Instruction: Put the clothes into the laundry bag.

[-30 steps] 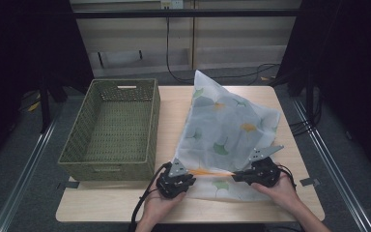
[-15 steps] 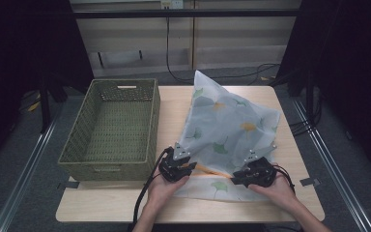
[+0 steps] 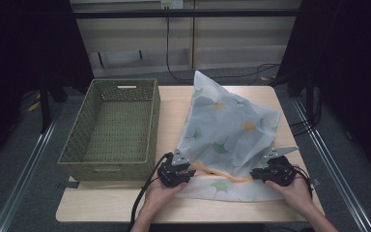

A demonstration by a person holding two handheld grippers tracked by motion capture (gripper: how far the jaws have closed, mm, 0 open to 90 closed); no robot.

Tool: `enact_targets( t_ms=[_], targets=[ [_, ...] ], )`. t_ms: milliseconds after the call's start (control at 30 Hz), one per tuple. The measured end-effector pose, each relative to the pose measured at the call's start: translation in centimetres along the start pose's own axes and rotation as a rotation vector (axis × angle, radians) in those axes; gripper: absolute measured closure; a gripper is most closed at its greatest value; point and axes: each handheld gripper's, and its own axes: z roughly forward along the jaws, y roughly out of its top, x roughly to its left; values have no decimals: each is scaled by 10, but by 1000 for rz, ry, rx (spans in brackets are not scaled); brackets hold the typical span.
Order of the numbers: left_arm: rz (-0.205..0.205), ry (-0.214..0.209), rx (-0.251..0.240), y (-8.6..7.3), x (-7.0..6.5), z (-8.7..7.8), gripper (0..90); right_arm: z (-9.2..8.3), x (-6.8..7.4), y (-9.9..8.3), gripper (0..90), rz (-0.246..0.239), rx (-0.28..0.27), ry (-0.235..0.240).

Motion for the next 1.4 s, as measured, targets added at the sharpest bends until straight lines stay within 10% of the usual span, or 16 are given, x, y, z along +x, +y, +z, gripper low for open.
enact_targets(
  t_ms=[167, 533, 933, 1400],
  targets=[
    [46, 73, 4, -7, -12, -16, 720, -2, -7, -6, 802, 18, 24, -49],
    [43, 94, 73, -24, -10, -10, 812, -9, -21, -12, 828, 63, 14, -120],
    [3, 18, 16, -31, -9, -23, 735, -15, -25, -17, 850, 113, 3, -226],
    [64, 93, -241, 8, -18, -51, 347, -50, -17, -16, 643, 138, -346, -83]
  ],
)
